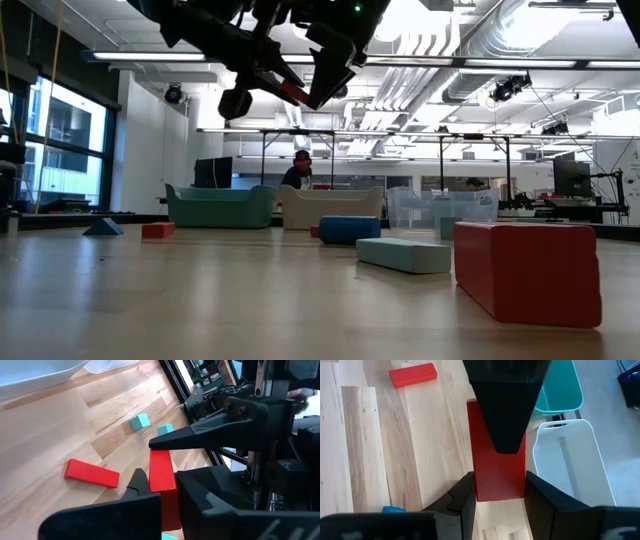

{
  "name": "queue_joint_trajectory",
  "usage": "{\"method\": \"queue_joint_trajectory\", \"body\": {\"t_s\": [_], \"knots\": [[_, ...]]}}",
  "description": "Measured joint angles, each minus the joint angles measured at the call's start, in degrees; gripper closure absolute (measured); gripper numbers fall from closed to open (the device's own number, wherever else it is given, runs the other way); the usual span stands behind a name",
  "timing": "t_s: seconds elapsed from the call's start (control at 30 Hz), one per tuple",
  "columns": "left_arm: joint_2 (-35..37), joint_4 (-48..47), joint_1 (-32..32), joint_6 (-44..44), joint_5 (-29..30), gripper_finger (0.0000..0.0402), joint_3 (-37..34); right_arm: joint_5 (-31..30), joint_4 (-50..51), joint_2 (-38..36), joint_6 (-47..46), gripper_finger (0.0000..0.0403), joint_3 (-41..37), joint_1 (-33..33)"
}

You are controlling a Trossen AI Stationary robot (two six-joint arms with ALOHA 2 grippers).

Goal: Sort & place blocks by color
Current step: Put the red block into the green bin

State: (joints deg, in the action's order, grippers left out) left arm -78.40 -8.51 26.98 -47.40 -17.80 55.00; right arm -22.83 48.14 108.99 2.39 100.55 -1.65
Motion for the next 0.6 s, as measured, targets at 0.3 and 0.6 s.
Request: {"method": "queue_joint_trajectory", "body": {"t_s": [0.3,0.6], "knots": [[0.01,1.00,0.00,1.15,0.23,0.0401,0.00,-0.91,-0.26,0.00,0.89,0.0275,0.00,-0.23],[-0.03,0.64,0.40,3.35,2.94,0.0401,0.00,-0.29,0.72,0.00,0.07,0.0213,0.00,-1.84]]}}
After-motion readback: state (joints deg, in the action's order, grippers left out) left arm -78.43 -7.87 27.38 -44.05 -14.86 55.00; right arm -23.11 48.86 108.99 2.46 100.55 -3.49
